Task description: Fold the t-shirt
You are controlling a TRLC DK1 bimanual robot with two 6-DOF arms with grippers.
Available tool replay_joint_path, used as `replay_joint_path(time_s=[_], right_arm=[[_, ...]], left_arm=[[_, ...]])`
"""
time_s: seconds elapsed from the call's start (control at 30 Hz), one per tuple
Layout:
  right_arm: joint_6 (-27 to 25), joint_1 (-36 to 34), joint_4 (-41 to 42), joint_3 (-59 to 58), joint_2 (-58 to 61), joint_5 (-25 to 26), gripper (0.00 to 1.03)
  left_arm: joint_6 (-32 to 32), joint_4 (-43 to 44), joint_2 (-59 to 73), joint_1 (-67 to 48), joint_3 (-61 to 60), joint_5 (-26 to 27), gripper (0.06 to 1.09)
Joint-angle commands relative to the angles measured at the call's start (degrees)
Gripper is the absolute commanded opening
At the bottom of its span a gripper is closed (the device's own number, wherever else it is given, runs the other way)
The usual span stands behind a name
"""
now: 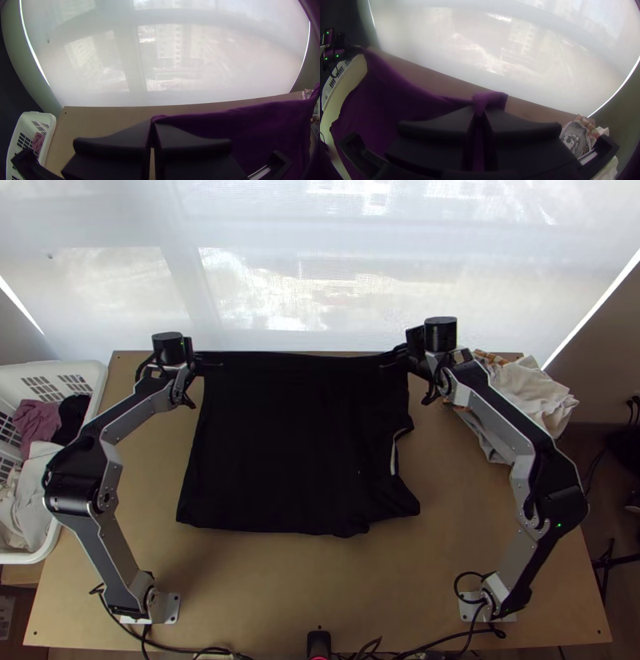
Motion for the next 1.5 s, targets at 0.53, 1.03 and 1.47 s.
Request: replay_joint_path(time_s=[0.53,1.03,1.47], right_arm=[[0.8,2.1,-0.9,-15.7,-13.3,-0.2,0.03],[1.6,4.5,-1.3,-24.0,-19.2,-0.9,0.03],[2.0,8.4,-1.2,-29.2,-19.7,-1.1,0.03]], left_arm=[[-1.9,0.7,-14.1,-0.1,-18.2,2.1,0.09],[-2.2,1.0,-19.6,-0.6,-26.1,2.2,0.09],[-2.1,2.7,-20.4,-0.1,-31.0,2.9,0.09]])
